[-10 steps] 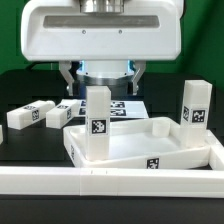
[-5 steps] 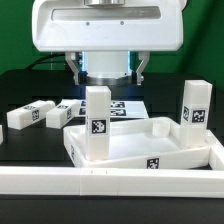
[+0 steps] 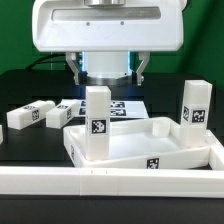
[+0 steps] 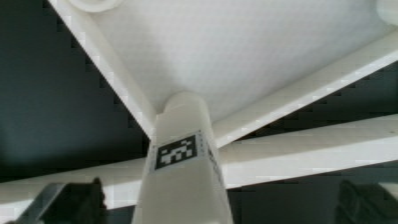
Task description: Assemble desk
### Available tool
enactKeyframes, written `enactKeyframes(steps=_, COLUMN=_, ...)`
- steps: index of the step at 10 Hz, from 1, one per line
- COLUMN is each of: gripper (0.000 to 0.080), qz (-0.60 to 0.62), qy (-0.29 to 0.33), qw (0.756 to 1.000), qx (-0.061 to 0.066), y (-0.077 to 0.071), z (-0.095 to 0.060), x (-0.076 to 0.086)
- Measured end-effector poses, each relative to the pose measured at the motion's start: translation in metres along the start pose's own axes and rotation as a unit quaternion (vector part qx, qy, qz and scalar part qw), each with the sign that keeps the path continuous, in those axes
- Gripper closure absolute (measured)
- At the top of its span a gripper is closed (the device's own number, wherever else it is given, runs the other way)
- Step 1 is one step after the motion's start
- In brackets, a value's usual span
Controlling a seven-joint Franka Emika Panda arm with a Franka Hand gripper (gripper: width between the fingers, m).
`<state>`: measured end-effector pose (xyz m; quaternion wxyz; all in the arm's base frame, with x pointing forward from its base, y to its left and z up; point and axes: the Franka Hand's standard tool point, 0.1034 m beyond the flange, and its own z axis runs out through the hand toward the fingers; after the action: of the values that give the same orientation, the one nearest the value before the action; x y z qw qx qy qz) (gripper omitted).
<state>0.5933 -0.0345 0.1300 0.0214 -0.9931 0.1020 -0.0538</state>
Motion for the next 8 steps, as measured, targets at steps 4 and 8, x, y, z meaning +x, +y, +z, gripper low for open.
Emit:
enactKeyframes(steps=4, gripper=0.0151, qz=0.076, qy=0.002, qw=0.997, qx=0.001, y=-0.006, z=0.003, x=-0.021)
enactKeyframes(steps=8, gripper=0.0151, qz=0.095, qy=-0.001, qw=0.995, qx=-0.002, y=-0.006, z=0.020, x=-0.046)
